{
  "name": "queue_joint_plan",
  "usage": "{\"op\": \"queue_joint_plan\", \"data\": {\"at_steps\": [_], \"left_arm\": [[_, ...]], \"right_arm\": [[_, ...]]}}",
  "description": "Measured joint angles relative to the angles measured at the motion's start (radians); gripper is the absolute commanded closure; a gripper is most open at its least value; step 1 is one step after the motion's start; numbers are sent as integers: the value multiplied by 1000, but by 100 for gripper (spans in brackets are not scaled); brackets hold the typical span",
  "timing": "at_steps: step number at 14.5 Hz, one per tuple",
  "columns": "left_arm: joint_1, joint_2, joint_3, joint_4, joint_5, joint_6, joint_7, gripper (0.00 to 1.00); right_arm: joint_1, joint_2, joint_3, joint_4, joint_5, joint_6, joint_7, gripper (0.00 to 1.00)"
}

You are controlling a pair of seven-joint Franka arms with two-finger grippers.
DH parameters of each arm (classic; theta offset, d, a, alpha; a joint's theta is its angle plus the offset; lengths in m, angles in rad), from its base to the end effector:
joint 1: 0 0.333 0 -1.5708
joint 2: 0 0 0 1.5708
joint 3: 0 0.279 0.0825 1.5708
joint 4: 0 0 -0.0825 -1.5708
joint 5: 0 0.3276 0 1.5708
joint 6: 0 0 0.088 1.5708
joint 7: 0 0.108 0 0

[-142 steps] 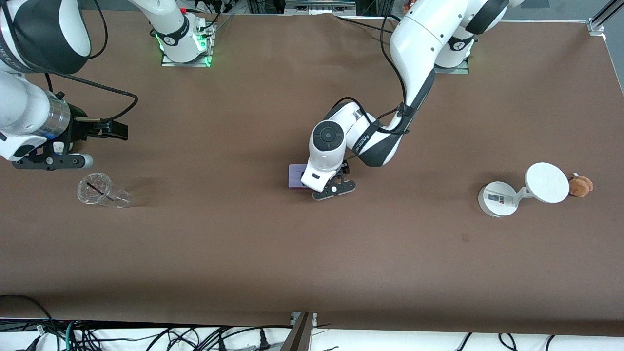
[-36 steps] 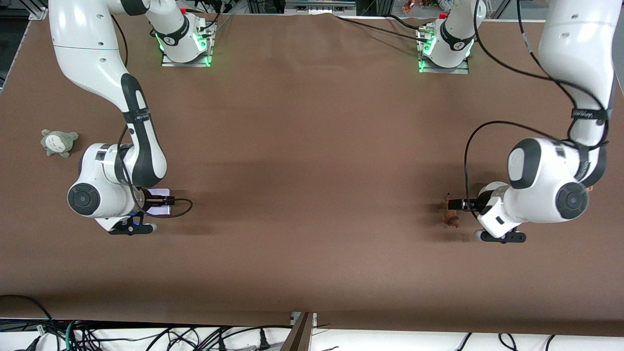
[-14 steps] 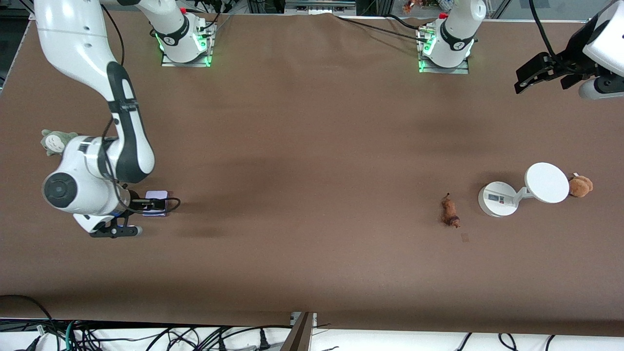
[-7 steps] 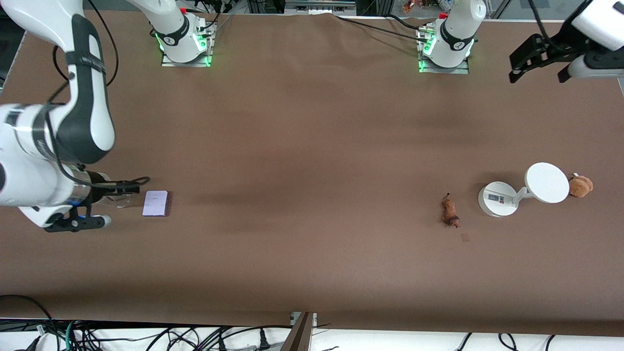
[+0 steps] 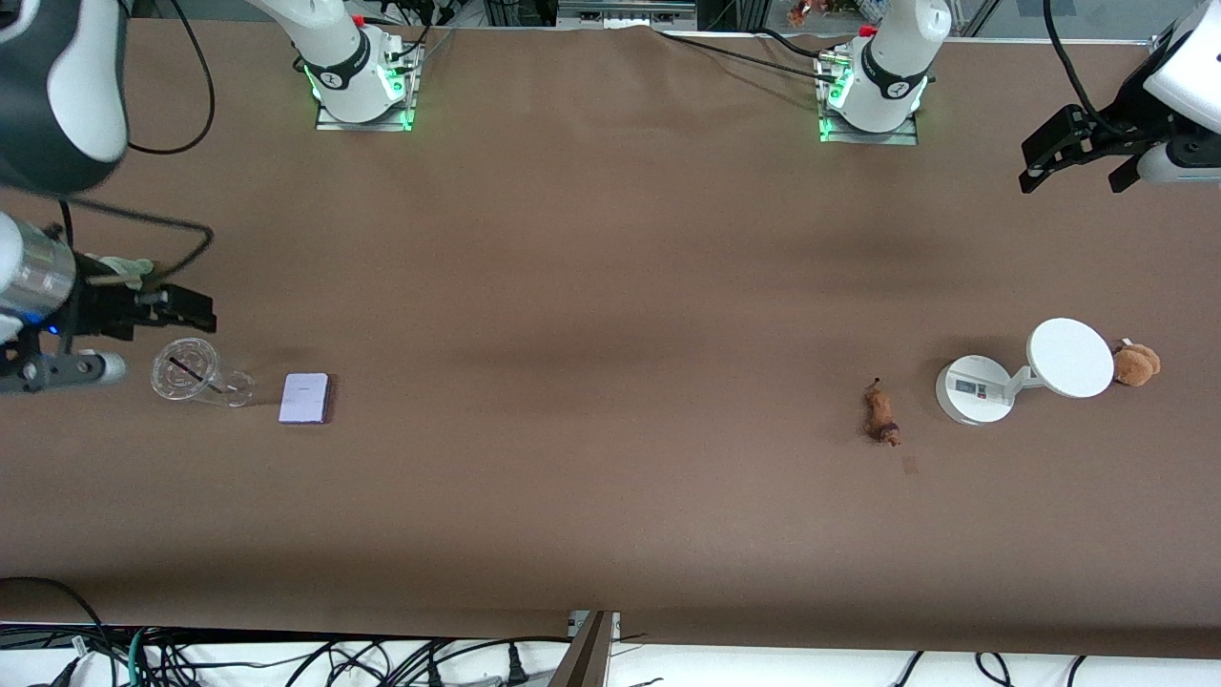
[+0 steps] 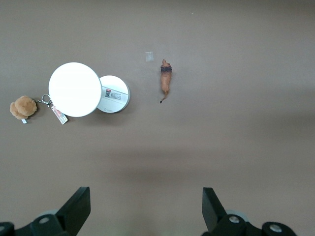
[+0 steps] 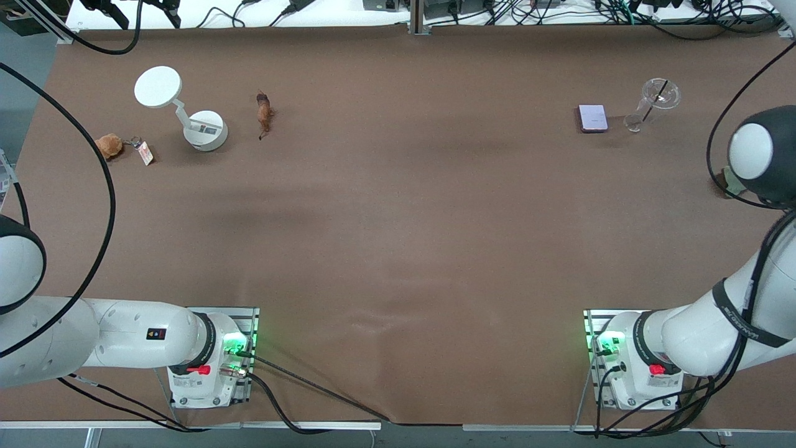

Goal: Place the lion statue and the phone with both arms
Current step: 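Release the phone beside the glass cup and raise the right gripper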

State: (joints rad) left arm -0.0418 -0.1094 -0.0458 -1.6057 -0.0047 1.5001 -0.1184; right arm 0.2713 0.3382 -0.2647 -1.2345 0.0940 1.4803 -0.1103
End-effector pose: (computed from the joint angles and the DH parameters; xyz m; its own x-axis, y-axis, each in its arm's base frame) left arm 0.4586 -0.0421 0.6183 0.9995 0.0307 0.0037 0.0307 -0.9995 0.0001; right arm 0.5728 0.0409 0.5401 0.9880 0.1322 -0.0801 0.1314 -0.9912 -0.0160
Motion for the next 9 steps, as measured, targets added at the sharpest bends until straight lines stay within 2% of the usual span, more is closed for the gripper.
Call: {"op": "queue_joint_plan", "data": {"at_steps": [4,9], "left_arm": [[0,8,0,18,0,9,0,0],[6,30,10,40,0,9,0,0]], "right_arm": [[-2,-155,77,-193,-39,-8,0,0],[-91,-308,106,-255,-45,-31,-3,0]]}}
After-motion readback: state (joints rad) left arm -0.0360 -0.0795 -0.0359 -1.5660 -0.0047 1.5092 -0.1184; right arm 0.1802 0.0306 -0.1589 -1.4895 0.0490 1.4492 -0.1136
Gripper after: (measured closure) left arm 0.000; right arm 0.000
